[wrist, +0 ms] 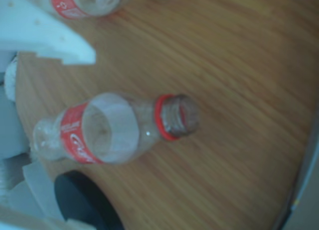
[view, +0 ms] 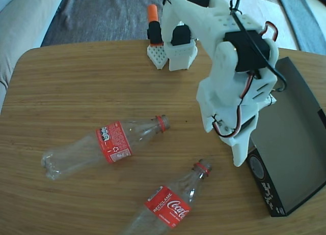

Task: Grasp the bottles and put them in the box.

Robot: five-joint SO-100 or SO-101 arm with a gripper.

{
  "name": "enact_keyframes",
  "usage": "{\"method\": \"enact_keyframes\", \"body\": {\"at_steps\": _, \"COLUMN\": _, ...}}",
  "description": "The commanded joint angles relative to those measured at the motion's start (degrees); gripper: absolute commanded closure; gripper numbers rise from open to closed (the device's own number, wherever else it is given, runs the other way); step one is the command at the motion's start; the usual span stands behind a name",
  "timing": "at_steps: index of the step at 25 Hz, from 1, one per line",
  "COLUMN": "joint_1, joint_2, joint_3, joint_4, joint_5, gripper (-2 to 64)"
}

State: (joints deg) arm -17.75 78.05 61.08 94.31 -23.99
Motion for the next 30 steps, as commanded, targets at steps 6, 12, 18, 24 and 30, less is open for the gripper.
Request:
{"method": "enact_keyframes", "body": {"at_steps": 6, "joint_1": 4.75, "joint_2": -2.37, "joint_3": -2.72, "joint_4": 3.78, "joint_5": -4.39, "gripper": 19.8}}
{"method": "enact_keyframes", "body": {"at_steps": 12, "joint_1": 8.26, "joint_2": -5.1, "joint_3": -2.72, "joint_4": 3.78, "joint_5": -6.24, "gripper": 19.8}}
{"method": "enact_keyframes", "body": {"at_steps": 18, "joint_1": 8.26, "joint_2": -9.05, "joint_3": -3.25, "joint_4": 3.78, "joint_5": -10.72, "gripper": 19.8}}
{"method": "enact_keyframes", "body": {"at_steps": 24, "joint_1": 6.42, "joint_2": -15.56, "joint_3": -9.14, "joint_4": 3.25, "joint_5": -11.78, "gripper": 19.8}}
{"method": "enact_keyframes", "body": {"at_steps": 30, "joint_1": 6.33, "joint_2": -22.41, "joint_3": -17.93, "joint_4": 3.78, "joint_5": -11.87, "gripper": 19.8}}
